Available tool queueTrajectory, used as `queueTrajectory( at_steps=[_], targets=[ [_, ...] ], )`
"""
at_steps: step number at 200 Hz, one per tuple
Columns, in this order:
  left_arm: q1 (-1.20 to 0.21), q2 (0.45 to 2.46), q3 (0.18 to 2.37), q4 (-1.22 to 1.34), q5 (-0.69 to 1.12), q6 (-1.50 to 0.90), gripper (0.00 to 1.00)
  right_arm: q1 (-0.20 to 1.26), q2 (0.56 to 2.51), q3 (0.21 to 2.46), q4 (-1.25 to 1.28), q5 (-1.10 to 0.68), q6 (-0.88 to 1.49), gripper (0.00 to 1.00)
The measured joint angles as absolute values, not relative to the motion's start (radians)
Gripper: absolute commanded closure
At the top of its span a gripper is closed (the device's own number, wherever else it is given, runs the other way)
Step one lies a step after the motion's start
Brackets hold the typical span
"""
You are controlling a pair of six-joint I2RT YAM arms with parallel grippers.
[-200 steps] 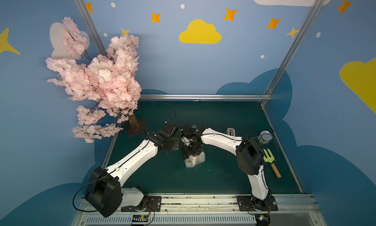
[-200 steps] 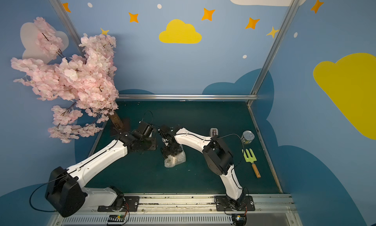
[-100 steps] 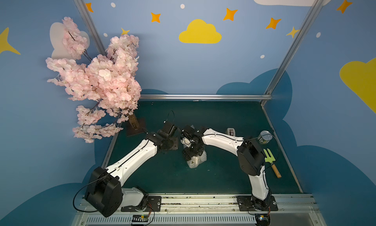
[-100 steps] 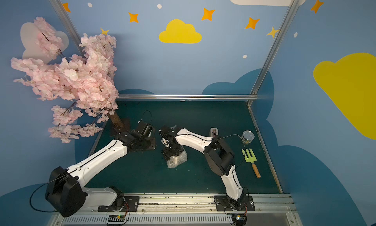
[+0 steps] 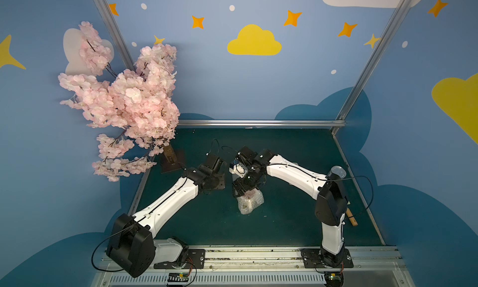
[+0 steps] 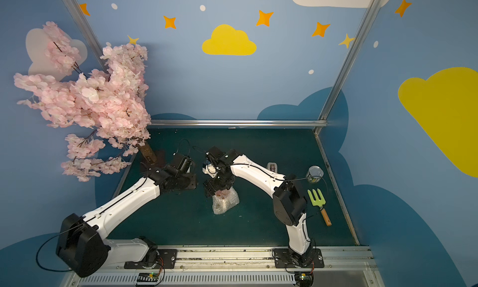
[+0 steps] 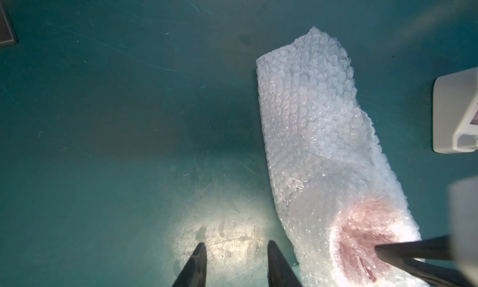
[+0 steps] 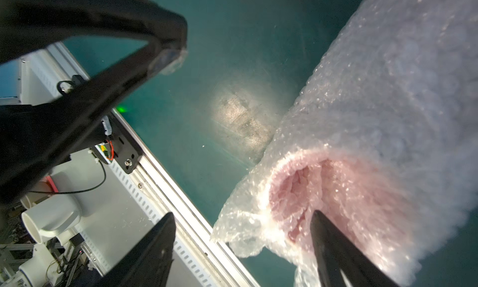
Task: Wrap mugs in bubble wrap
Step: Wrap the mug in bubble wrap.
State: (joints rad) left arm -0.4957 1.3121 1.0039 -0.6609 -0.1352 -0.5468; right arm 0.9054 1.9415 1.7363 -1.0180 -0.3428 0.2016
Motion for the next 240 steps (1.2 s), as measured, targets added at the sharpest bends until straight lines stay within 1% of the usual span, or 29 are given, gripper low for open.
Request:
queueTrajectory(
  at_steps=[19, 34, 66, 90, 115, 156, 176, 188, 207, 215, 230, 240],
  targets=[
    [-0.484, 1.313, 1.004, -0.643, -0.127, -0.545, 0.58, 0.887, 1.882, 1.723, -1.034, -0.347, 0.218, 0.19],
    [-0.472, 1.336, 1.016, -0.633, -0.11, -0.541, 0.55, 0.86, 1.81, 1.682, -1.035, -0.346, 0.251, 0.19],
    [-0.451, 1.457, 1.095, -0.59, -0.05, -0.519, 0.4, 0.758, 1.666, 1.537, -1.023, -0.34, 0.369, 0.19],
    [-0.419, 1.596, 1.202, -0.553, 0.035, -0.513, 0.34, 0.704, 1.646, 1.396, -0.95, -0.342, 0.463, 0.19],
    [-0.362, 1.757, 1.318, -0.519, 0.149, -0.512, 0.32, 0.7, 1.646, 1.283, -0.878, -0.352, 0.547, 0.19],
    [-0.291, 1.996, 1.52, -0.493, 0.336, -0.501, 0.33, 0.687, 1.603, 1.237, -0.789, -0.361, 0.62, 0.19],
    [-0.275, 2.119, 1.642, -0.501, 0.43, -0.49, 0.3, 0.669, 1.566, 1.219, -0.77, -0.361, 0.634, 0.19],
    [-0.273, 2.185, 1.704, -0.507, 0.483, -0.478, 0.26, 0.659, 1.549, 1.211, -0.765, -0.36, 0.641, 0.19],
    [-0.276, 2.239, 1.735, -0.51, 0.548, -0.467, 0.19, 0.646, 1.538, 1.206, -0.767, -0.36, 0.648, 0.19],
    [-0.278, 2.252, 1.741, -0.519, 0.572, -0.462, 0.18, 0.642, 1.538, 1.206, -0.766, -0.36, 0.649, 0.19],
    [-0.283, 2.262, 1.759, -0.543, 0.604, -0.445, 0.19, 0.635, 1.538, 1.206, -0.768, -0.36, 0.648, 0.19],
    [-0.285, 2.263, 1.779, -0.561, 0.622, -0.432, 0.25, 0.63, 1.538, 1.206, -0.767, -0.36, 0.648, 0.19]
  ],
)
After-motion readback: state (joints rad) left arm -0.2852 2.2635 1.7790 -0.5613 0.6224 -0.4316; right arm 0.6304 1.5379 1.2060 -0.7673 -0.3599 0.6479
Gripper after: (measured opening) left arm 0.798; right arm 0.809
